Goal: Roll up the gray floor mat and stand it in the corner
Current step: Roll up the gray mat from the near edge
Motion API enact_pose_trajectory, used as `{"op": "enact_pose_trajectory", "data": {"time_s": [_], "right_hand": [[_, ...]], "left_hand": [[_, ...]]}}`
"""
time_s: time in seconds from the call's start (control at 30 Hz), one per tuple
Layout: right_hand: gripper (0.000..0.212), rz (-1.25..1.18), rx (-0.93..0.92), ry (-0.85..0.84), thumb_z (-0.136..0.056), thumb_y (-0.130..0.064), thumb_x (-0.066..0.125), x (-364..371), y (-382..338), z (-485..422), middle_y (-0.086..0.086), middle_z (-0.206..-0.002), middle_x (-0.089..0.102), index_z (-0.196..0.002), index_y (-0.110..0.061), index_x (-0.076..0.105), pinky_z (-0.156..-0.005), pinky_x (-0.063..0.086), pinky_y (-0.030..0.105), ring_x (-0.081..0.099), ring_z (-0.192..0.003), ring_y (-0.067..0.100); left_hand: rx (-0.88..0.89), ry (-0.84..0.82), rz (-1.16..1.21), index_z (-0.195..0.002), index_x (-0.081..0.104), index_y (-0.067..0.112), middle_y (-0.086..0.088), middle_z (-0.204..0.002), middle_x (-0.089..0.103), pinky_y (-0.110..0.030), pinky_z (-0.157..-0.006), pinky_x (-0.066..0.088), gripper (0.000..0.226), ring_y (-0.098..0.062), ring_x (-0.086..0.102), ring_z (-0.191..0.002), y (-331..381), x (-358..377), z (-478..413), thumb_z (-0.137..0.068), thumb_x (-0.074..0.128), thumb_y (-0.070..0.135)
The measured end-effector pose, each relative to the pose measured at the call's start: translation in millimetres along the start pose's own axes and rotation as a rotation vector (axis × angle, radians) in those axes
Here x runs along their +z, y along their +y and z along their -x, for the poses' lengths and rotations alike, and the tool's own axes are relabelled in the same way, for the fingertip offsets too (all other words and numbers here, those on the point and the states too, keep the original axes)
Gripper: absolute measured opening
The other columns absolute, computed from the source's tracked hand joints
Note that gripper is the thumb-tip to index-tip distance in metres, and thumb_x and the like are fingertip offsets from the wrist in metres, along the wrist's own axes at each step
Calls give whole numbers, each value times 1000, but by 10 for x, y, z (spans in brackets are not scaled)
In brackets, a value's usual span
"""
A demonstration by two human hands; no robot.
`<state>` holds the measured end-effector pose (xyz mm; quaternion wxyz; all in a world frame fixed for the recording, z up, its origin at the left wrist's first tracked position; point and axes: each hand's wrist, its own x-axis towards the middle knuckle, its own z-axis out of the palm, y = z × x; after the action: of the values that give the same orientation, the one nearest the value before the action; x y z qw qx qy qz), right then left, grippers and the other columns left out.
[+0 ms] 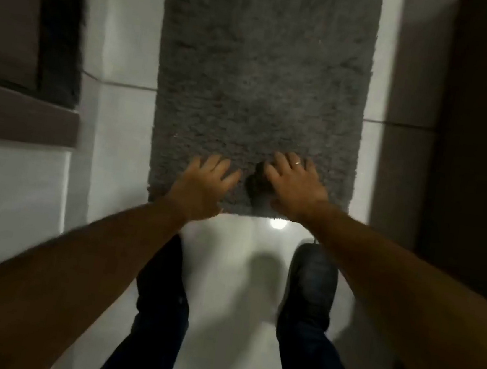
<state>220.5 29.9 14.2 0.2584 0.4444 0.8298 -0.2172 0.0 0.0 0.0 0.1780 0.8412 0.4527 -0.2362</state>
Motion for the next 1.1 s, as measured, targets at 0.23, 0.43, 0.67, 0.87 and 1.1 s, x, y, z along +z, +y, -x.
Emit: {"op": "enact_pose_trajectory", "data": {"time_s": [0.23, 0.43, 0.67, 0.87, 1.1], "right_hand": [[62, 107, 7, 7, -89, -40, 59, 1103, 5, -122, 16, -160, 22, -141, -18, 35, -111, 28, 62, 28, -140, 39], [64, 162, -29, 22, -87, -37, 59, 1188, 75, -88, 19, -159, 26, -142, -15, 36, -109, 28, 65, 32, -138, 42], [34, 152, -97, 57, -91, -28, 51, 945, 144, -90, 14, -123, 59, -119, -12, 60, -87, 43, 51, 54, -107, 36], [33, 87, 77, 123, -87, -17, 61, 772, 298, -279, 15, -116, 60, -120, -13, 54, -87, 44, 53, 55, -106, 37], [32, 123, 44, 198, -86, -16, 65, 817, 252, -424, 14, -115, 60, -117, -12, 57, -82, 45, 47, 55, -102, 35]], "left_hand": [[91, -60, -186, -155, 9, 25, -19, -158, 22, -70, -99, 34, 92, -46, 22, -139, 91, 1024, -272, -84, 61, 53], [179, -46, -294, -148, 33, 19, -24, -143, 46, -63, -77, 53, 81, -51, 44, -124, 32, 979, -404, -79, 67, 47], [228, 62, -42, -105, 65, 4, -19, -101, 68, -39, -47, 54, 28, -38, 68, -84, -145, 669, -468, -83, 69, 19], [-54, 230, 186, -101, 57, 10, -13, -91, 62, -40, -61, 47, 13, -29, 59, -75, -266, 635, -603, -98, 52, 22], [-262, 263, 38, -96, 60, 14, -11, -98, 59, -45, -76, 40, 19, -31, 51, -90, -226, 747, -814, -95, 55, 32]]}}
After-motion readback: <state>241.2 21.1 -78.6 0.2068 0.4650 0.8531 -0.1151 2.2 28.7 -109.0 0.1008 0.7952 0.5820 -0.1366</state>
